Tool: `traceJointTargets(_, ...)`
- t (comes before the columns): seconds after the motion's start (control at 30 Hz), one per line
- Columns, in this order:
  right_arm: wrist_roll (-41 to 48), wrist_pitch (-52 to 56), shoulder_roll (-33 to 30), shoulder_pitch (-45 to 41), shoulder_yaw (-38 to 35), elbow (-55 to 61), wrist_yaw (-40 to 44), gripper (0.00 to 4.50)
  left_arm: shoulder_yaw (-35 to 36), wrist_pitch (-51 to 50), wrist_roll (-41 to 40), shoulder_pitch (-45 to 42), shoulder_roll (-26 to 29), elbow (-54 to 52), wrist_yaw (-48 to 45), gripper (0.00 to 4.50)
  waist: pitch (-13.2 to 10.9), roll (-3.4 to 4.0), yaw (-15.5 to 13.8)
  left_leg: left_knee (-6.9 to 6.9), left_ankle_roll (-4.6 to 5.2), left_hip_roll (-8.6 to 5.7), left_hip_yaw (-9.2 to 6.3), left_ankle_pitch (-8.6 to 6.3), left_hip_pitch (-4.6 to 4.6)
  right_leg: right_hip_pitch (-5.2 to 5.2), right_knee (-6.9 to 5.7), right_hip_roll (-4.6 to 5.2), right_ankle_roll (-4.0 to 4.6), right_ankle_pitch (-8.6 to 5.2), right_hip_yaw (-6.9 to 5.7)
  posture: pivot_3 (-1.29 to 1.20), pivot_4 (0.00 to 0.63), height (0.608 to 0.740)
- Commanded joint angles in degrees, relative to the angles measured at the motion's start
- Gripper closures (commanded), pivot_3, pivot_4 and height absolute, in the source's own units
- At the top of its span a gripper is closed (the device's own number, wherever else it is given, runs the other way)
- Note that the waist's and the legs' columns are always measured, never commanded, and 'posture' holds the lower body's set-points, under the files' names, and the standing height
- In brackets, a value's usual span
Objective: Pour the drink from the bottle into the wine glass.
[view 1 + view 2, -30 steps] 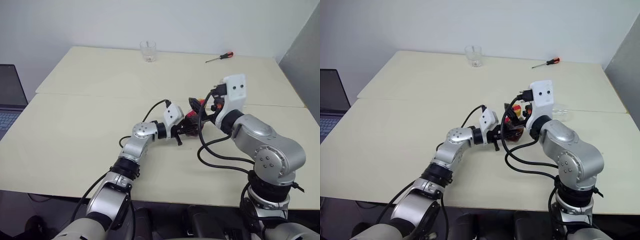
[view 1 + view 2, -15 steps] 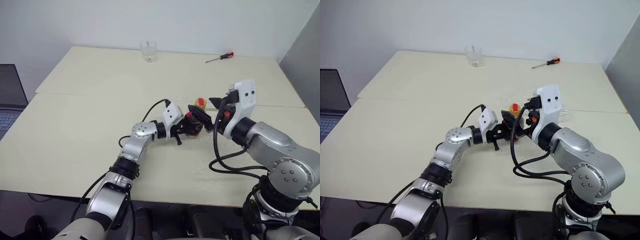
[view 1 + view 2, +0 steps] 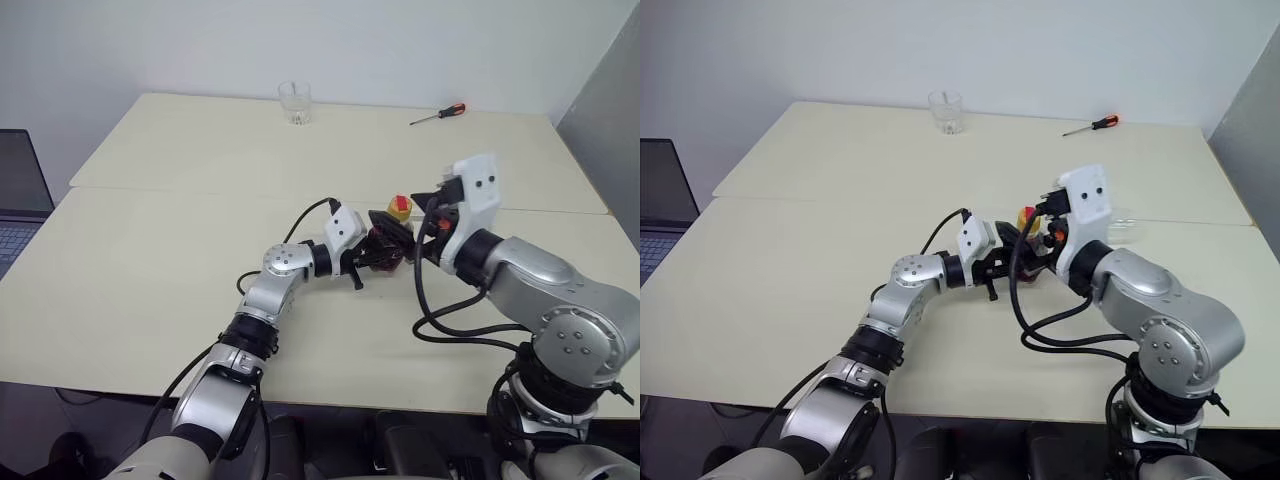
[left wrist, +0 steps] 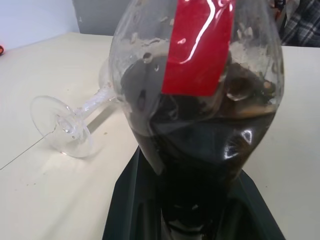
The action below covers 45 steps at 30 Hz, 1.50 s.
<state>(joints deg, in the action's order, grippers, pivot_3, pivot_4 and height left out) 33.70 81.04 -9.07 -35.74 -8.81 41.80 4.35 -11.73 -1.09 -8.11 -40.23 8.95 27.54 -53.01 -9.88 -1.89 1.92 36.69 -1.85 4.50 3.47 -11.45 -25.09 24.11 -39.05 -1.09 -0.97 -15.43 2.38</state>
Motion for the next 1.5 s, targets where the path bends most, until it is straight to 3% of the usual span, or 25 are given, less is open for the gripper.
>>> traceJointTargets(0.03,-2.78,-3.59,-0.24,-1.94,1.54,-1.56,-1.51,0.0,0.99,0.5,-0.69,-0.71,0.11,-3.25,0.38,3.87,0.0,0.0,-0.06,0.0,0.0,0.0,0.01,0.0,0.0,0.0,0.0,0.02,0.0,0.0,-0.01,0.0,0.15,0.74)
traceJointTargets(0.53,-10.19,-10.35,-1.89,-2.01,2.04,-7.07,-4.17,0.0,0.91,0.46,-0.66,-0.5,0.3,-3.85,1.04,3.87,0.0,0.0,-0.09,0.01,0.0,-0.01,0.04,0.0,-0.01,0.0,-0.01,0.04,0.0,0.0,-0.03,0.0,0.15,0.74)
traceJointTargets(1.03,-5.62,-6.99,-8.51,3.77,-0.61,-1.45,1.76,0.0,1.07,0.93,-0.65,-0.77,0.91,-2.99,0.51,3.87,0.0,0.0,-0.08,-0.01,0.0,-0.01,0.03,0.0,0.0,-0.01,0.01,0.04,0.0,0.0,-0.02,0.0,0.15,0.74)
traceJointTargets(1.5,-0.11,-3.35,-10.21,7.92,-2.51,4.21,6.25,0.0,0.97,0.63,-0.68,0.01,1.34,-3.78,0.38,3.87,0.0,0.0,-0.1,-0.01,0.0,-0.01,0.02,0.0,0.0,-0.01,0.01,0.05,0.0,0.0,-0.01,0.0,0.15,0.74)
